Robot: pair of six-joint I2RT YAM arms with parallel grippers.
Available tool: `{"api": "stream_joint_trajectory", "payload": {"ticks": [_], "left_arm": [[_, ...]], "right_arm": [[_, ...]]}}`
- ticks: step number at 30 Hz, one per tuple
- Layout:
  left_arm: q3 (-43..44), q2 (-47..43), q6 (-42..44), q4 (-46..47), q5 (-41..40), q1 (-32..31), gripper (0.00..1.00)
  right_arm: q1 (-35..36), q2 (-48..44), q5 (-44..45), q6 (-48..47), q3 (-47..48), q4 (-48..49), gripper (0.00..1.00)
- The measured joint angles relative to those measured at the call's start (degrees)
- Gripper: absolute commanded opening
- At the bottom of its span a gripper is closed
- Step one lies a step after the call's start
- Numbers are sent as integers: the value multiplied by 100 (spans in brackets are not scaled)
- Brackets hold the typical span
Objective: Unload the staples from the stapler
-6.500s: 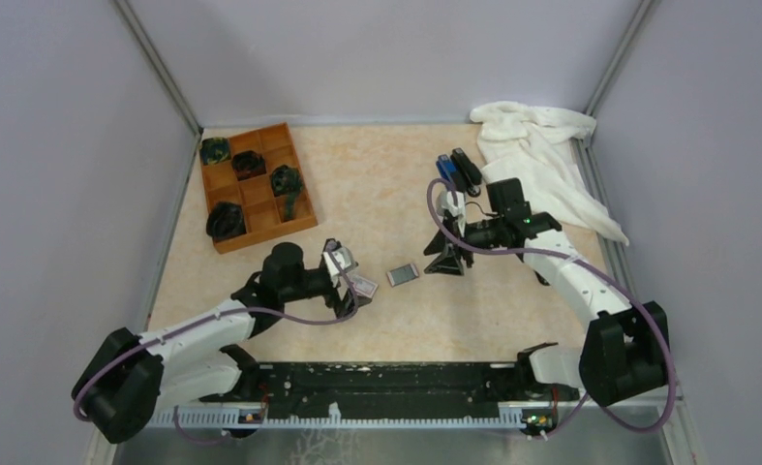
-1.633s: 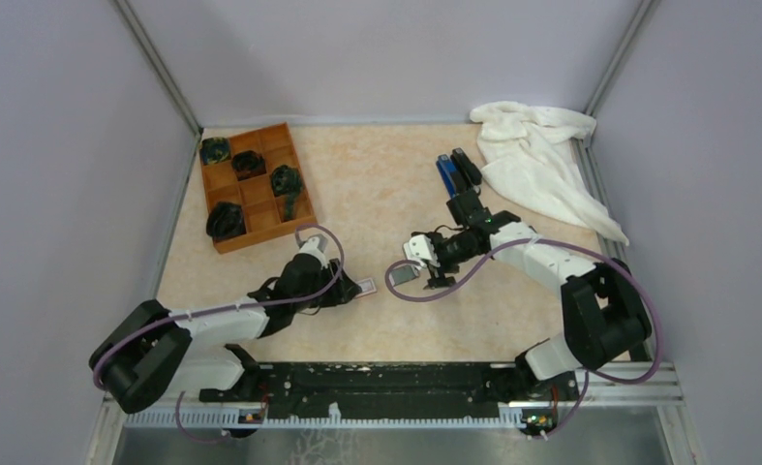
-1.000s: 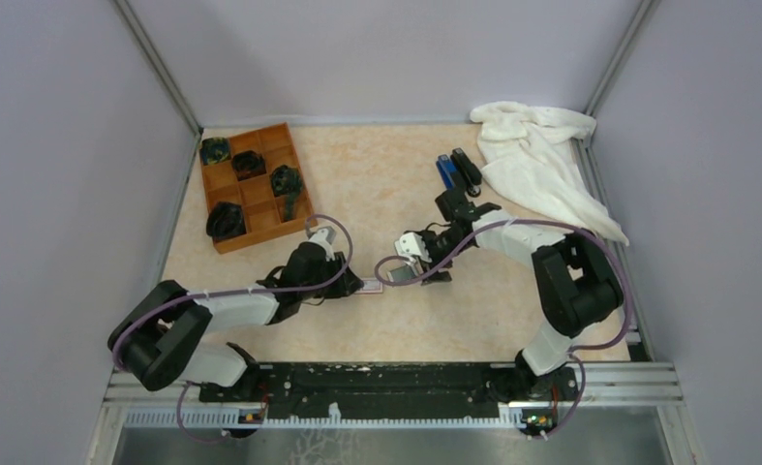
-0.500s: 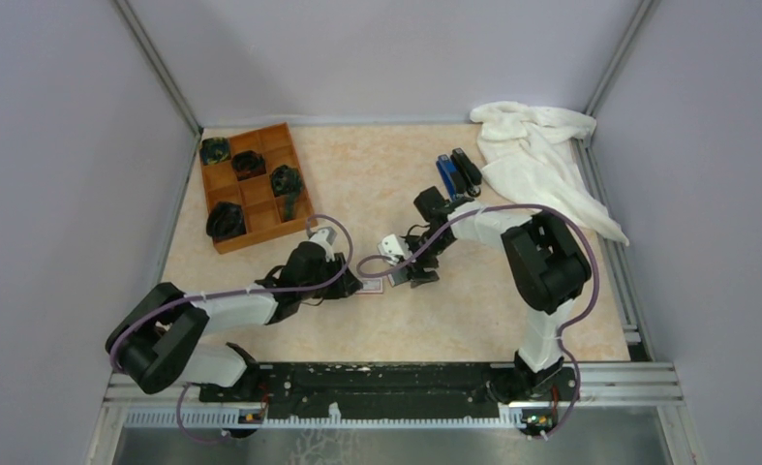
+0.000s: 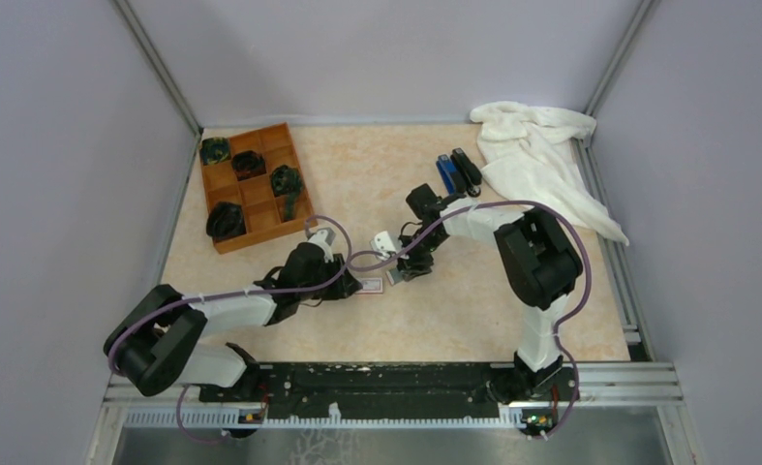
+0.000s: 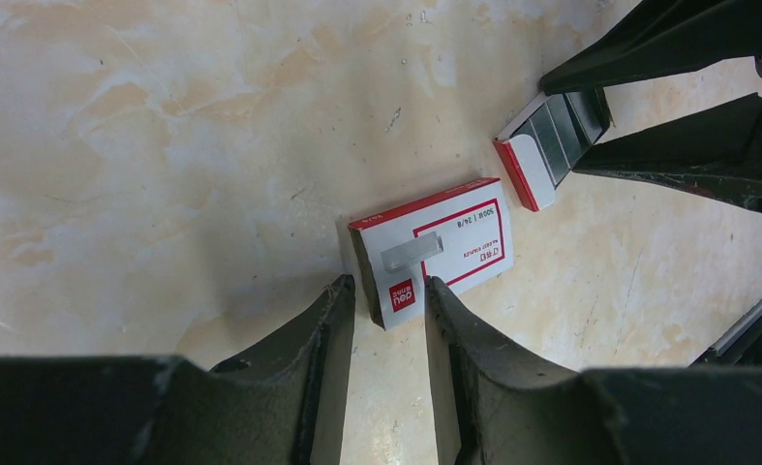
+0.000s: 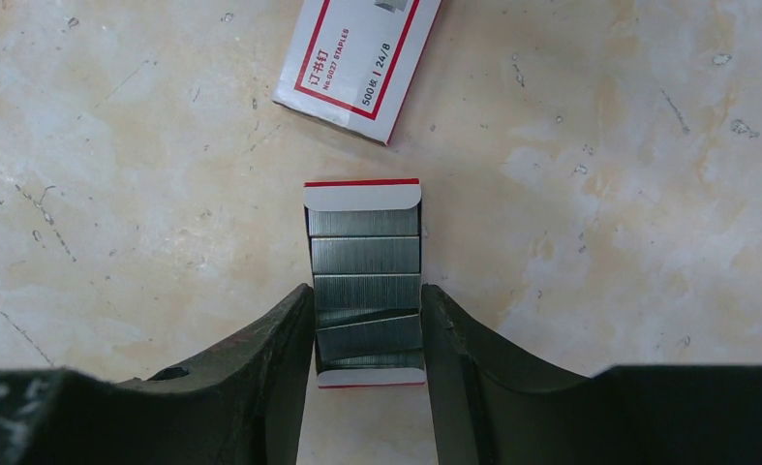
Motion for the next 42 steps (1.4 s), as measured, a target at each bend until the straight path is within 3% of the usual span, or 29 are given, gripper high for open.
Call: {"api": "stream_joint_trajectory", "payload": {"ticks": [14, 22, 31, 42], "left_arm": [[-109, -20, -63, 175, 131, 28, 40], [-129, -13, -140, 212, 201, 39, 40], [-127, -2, -155, 210, 225, 39, 40], [-107, 44, -153, 216, 236, 57, 40]], "right_arm": [[168, -378, 131, 326, -514, 361, 38], [367, -706, 299, 979, -955, 807, 37], [481, -715, 527, 1847, -988, 1266, 36], [509, -715, 675, 2184, -992, 1438, 35]]}}
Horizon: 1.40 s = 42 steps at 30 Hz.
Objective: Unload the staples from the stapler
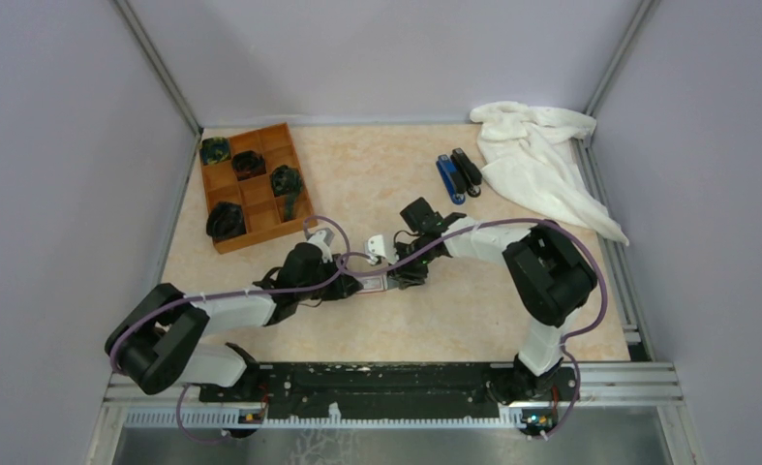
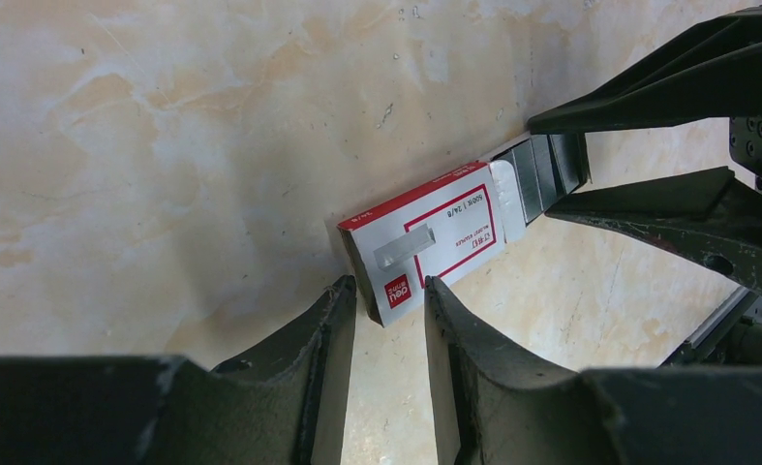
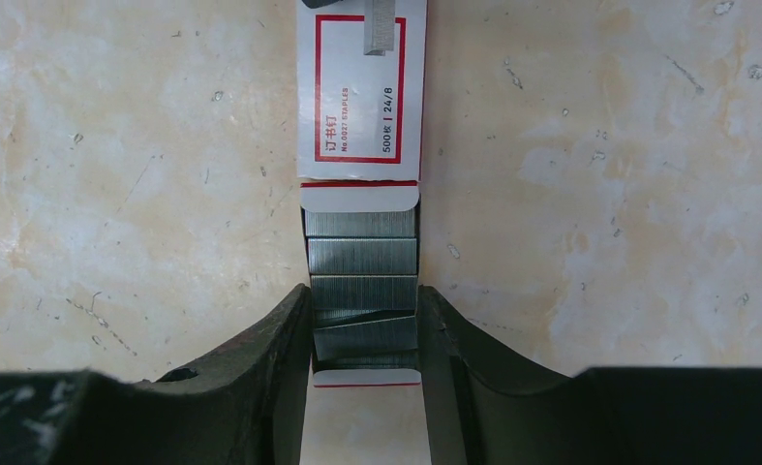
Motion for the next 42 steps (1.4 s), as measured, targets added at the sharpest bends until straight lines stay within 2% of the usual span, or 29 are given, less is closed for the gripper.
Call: {"api": "stream_joint_trajectory", "payload": {"ticks": [42], "left_arm": [[103, 190, 59, 79, 234, 11, 39]], "right_arm": [[155, 0, 306, 601, 2, 170, 33]]}}
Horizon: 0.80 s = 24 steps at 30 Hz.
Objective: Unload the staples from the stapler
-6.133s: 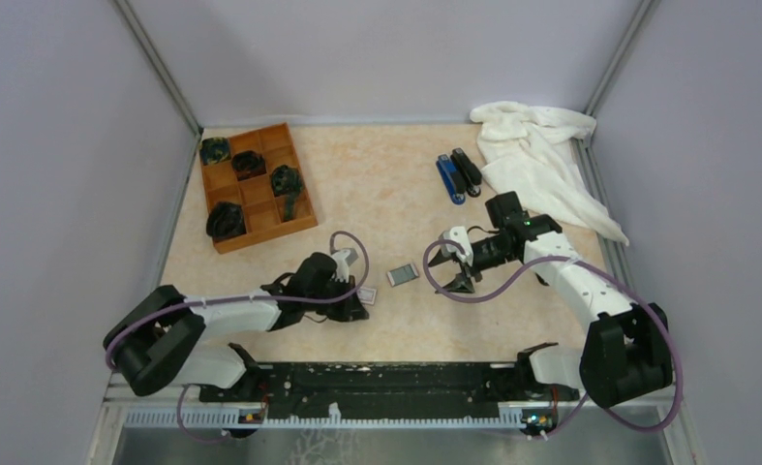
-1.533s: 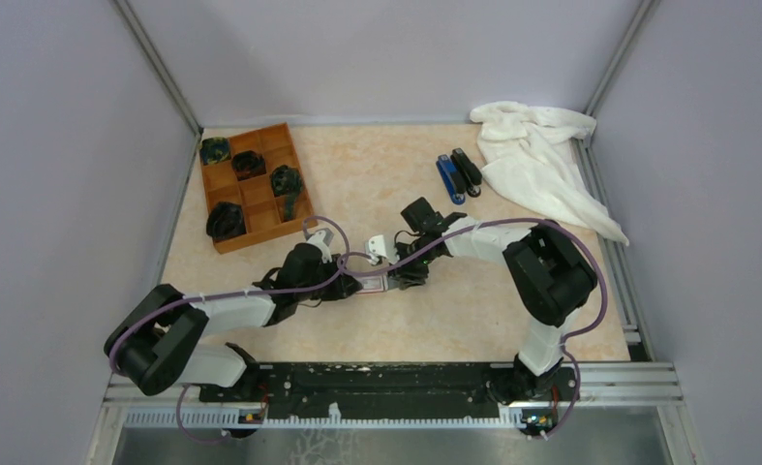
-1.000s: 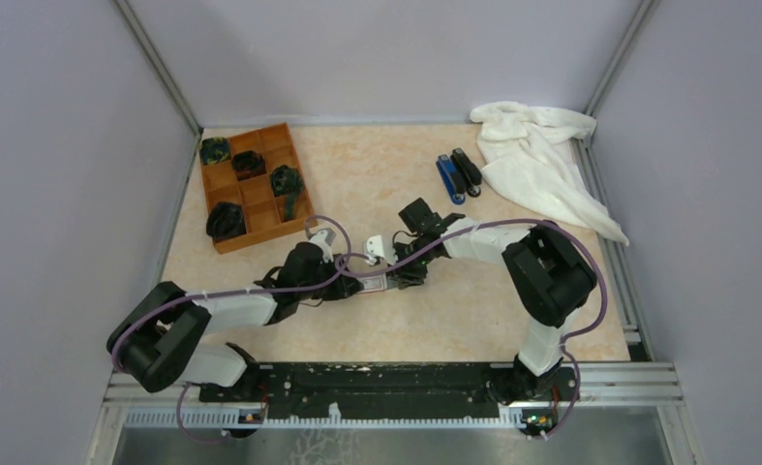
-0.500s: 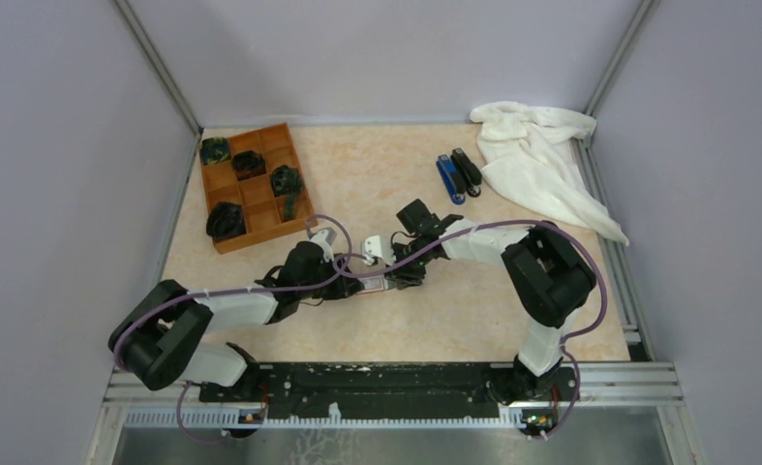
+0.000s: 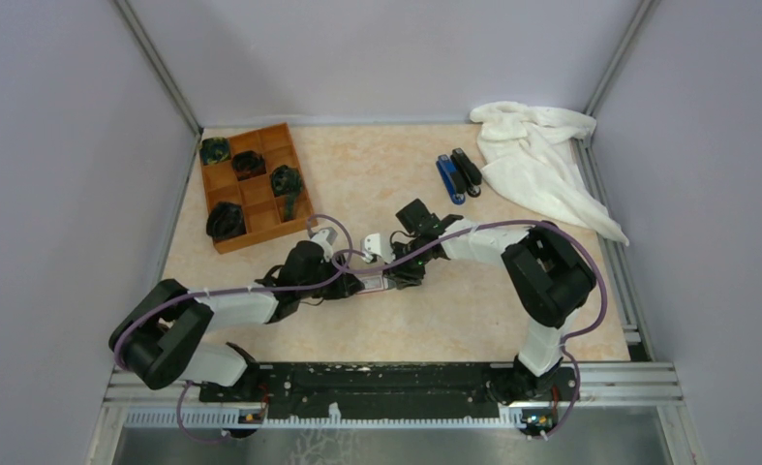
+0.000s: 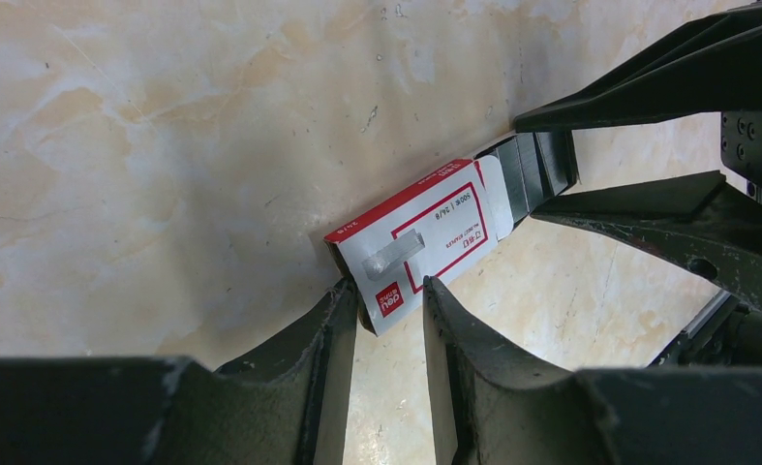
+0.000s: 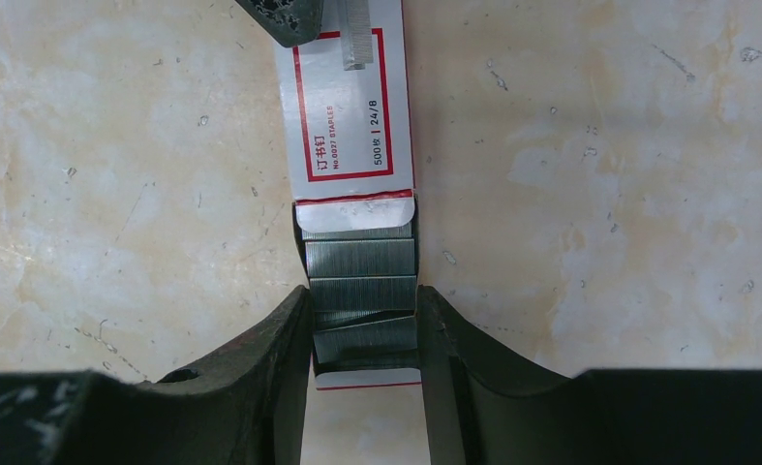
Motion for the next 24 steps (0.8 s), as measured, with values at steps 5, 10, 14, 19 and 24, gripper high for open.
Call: {"api": "stream_joint_trajectory", "payload": {"ticks": [5, 10, 14, 19, 24], "left_arm": [[7, 4, 61, -15, 0, 33, 39], [15, 7, 79, -28, 24, 57, 39], [35, 15, 98, -52, 39, 63, 39], [50, 20, 103, -81, 55, 83, 39], [50, 26, 111, -76, 85, 96, 39]], "right_arm": [[15, 0, 31, 9, 2, -4, 40], [28, -2, 26, -48, 11, -50, 48], [37, -2, 2, -83, 42, -144, 50], [52, 0, -4, -96, 52, -179, 49], [87, 52, 33, -116, 111, -140, 43]]}}
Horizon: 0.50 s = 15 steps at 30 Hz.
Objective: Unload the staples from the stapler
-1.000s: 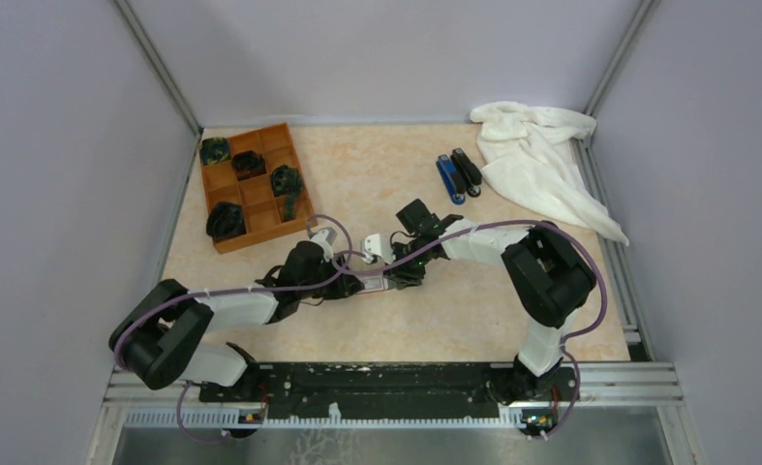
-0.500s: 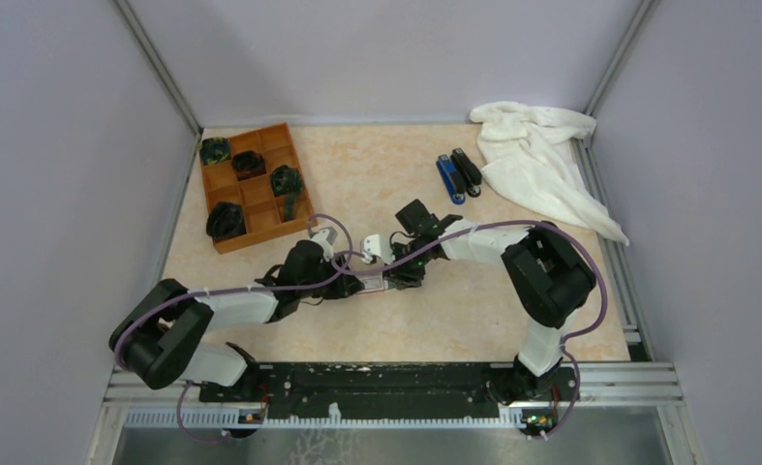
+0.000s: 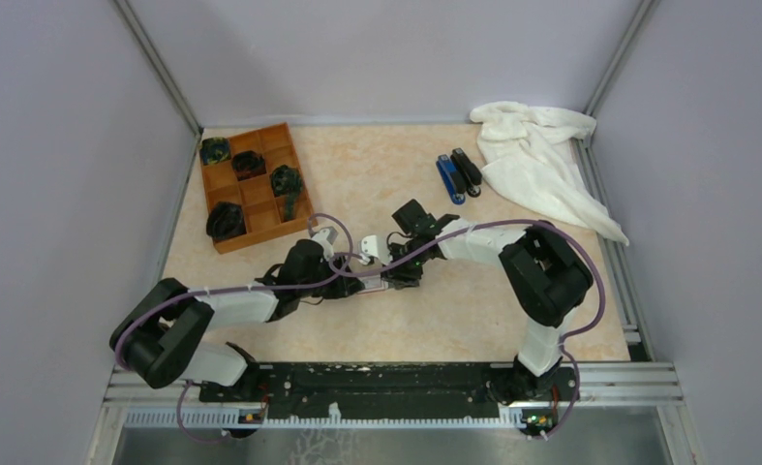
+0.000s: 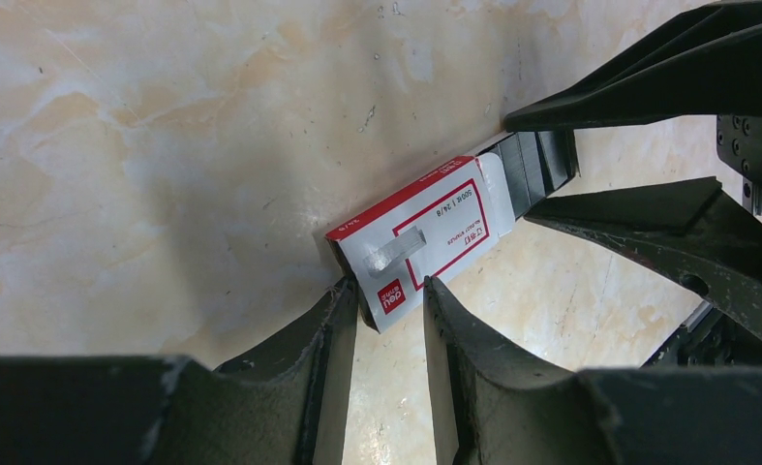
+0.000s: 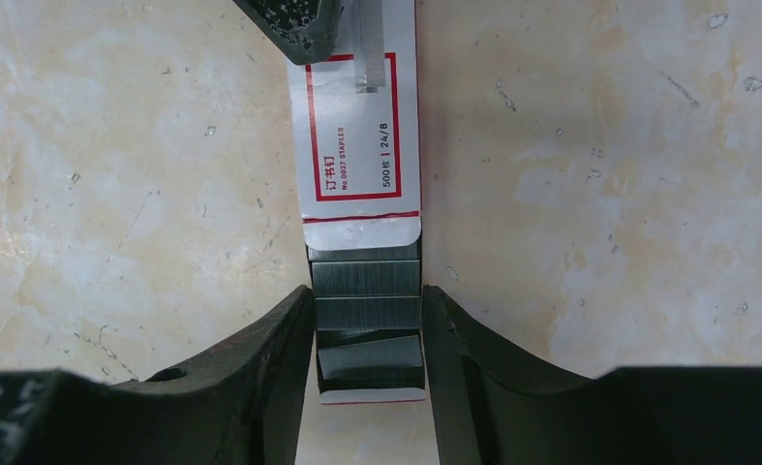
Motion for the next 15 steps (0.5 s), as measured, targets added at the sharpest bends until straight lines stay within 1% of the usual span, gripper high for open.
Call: {"api": "stream_joint_trajectory", "payload": {"ticks": [7, 11, 15], "left_arm": [[-11, 28, 4, 61, 79, 26, 39], [-28, 37, 15, 103, 114, 52, 39], [-68, 37, 52, 175, 142, 90, 39]], "right_arm": [[33, 20, 42, 31, 9, 76, 33], [33, 20, 46, 48, 9, 90, 30], [31, 20, 50, 83, 9, 94, 29]]}}
